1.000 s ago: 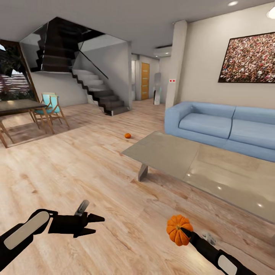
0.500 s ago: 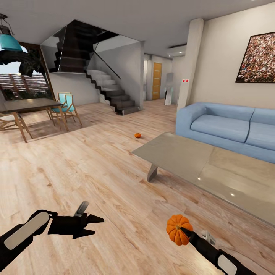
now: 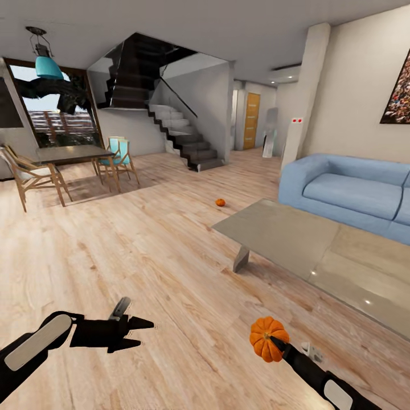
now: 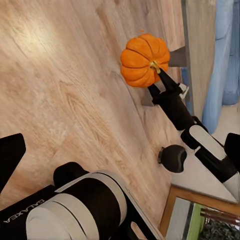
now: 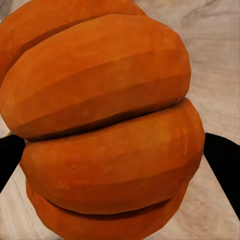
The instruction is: Place each of the two pumpkins and all three candles from the living room inside a cabinet in the living room (use any cabinet), then make sure every cabinet is closed, and position the cauldron so it is next to a table in the living room.
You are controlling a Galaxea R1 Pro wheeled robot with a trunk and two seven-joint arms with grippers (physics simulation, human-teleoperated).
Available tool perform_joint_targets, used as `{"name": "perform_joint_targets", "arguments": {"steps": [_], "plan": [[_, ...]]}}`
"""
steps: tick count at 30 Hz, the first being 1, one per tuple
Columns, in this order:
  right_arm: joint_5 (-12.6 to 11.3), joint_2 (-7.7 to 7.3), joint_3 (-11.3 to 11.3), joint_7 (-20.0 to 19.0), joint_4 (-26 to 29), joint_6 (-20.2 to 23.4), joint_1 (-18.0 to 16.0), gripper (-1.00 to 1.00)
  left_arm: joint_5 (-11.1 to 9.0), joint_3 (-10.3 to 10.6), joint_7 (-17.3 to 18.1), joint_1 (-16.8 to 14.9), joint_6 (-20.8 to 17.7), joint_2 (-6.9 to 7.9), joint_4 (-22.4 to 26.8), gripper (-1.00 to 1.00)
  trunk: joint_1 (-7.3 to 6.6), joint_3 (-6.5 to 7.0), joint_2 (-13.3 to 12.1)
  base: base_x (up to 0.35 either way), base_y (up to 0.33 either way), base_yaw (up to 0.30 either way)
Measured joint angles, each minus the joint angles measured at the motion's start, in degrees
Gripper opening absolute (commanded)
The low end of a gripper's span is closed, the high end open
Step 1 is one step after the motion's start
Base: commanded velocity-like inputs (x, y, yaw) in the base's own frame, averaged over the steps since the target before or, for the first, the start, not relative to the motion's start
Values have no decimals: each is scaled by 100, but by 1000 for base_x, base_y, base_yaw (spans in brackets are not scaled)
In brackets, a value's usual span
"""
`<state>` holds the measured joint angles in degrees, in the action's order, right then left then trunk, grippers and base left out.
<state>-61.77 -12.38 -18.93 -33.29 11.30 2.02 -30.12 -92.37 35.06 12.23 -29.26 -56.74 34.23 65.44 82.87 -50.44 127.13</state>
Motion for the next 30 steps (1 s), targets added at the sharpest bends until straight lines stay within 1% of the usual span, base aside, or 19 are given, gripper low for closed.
{"name": "perform_joint_targets", "arguments": {"steps": [2,8,18,25,30], "plan": [[1,2,-2,1,0,-2,0,-100,1,-65,1,0,-3,1,0,100,0,0,0,0,0,282],[3,3,-8,1,-1,-13,1,-100,2,-95,2,0,-1,2,0,100,0,-3,0,0,0,274],[19,-6,10,-27,3,-18,1,-100,5,-78,-11,-1,1,-7,-31,100,0,-9,0,0,0,58],[20,11,-6,-7,0,-19,0,-100,10,-64,-23,0,2,-7,-35,100,0,-8,0,0,0,266],[19,12,-10,2,0,-19,0,-100,5,-95,-7,0,2,-1,-35,100,0,-8,0,0,0,289]]}}
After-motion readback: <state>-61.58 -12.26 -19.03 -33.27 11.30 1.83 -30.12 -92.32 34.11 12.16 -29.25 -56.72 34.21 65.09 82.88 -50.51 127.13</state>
